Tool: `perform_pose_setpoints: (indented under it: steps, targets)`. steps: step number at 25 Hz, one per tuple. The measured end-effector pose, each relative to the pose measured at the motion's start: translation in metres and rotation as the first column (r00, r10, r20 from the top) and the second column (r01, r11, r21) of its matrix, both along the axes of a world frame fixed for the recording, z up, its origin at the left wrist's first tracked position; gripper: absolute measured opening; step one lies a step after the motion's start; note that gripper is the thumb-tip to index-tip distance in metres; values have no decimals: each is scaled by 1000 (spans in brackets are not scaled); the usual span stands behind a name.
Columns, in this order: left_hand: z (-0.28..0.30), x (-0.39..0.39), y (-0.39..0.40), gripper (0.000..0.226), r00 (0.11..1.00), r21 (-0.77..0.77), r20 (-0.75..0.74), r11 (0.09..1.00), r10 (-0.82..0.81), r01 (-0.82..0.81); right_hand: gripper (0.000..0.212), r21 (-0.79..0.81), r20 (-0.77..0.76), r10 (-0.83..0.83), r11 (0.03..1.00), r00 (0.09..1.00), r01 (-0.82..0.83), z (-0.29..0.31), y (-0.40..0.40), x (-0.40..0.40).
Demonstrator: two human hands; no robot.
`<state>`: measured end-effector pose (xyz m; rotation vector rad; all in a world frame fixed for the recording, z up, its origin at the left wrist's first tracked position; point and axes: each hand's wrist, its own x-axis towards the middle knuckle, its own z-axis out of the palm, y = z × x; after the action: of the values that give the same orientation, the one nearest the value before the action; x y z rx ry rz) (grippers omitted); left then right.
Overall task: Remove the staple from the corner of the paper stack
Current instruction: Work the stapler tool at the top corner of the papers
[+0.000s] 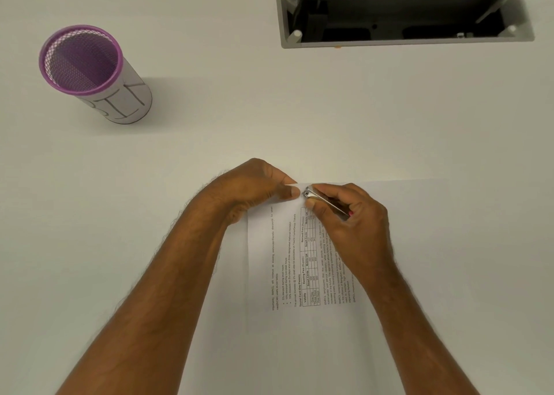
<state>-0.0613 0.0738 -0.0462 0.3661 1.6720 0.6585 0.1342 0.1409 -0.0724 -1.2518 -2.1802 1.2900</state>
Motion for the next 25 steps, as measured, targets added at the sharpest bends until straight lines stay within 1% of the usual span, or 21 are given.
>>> perform_pose_setpoints:
  steps: [2, 5, 8, 9, 10, 12, 15, 17, 21, 25]
  targets:
    - [0, -1, 0, 19, 1000, 12, 6, 1000, -4, 4, 27, -67, -28, -15, 998, 999, 13, 1, 2, 0]
    - [-1, -2, -1, 17, 1000, 25, 12, 1000, -13, 12, 23, -151, -24, -34, 988, 999, 30, 3, 5, 2]
    - [-3, -3, -3, 16, 1000, 33, 21, 999, -10, 9, 17, -254, -94, -162, 958, 982, 134, 7, 15, 3]
    - [-3, -3, -3, 16, 1000, 30, 19, 1000, -7, 6, 15, -276, -112, -175, 951, 978, 139, 9, 18, 4]
    - [-3, -3, -2, 16, 1000, 24, 17, 1000, -3, 3, 15, -280, -121, -154, 953, 981, 115, 11, 18, 5]
    - [-2, -2, -1, 17, 1000, 9, 11, 1000, 5, -5, 17, -216, -101, -47, 976, 994, 25, 12, 11, 8]
    - [0, -2, 0, 21, 1000, 2, 7, 1000, -11, 11, 21, -23, -18, 84, 996, 996, -84, 10, -3, 10]
    - [1, -2, 0, 21, 1000, 4, 7, 1000, -22, 22, 18, 54, 26, 95, 994, 995, -96, 7, -7, 10]
    - [1, -2, 0, 25, 1000, 0, 5, 1000, -29, 29, 19, 100, 23, 76, 992, 997, -78, 6, -11, 9]
    - [-1, -3, 0, 23, 1000, -2, 14, 1000, -21, 21, 24, 130, 7, 55, 990, 998, -55, 5, -12, 8]
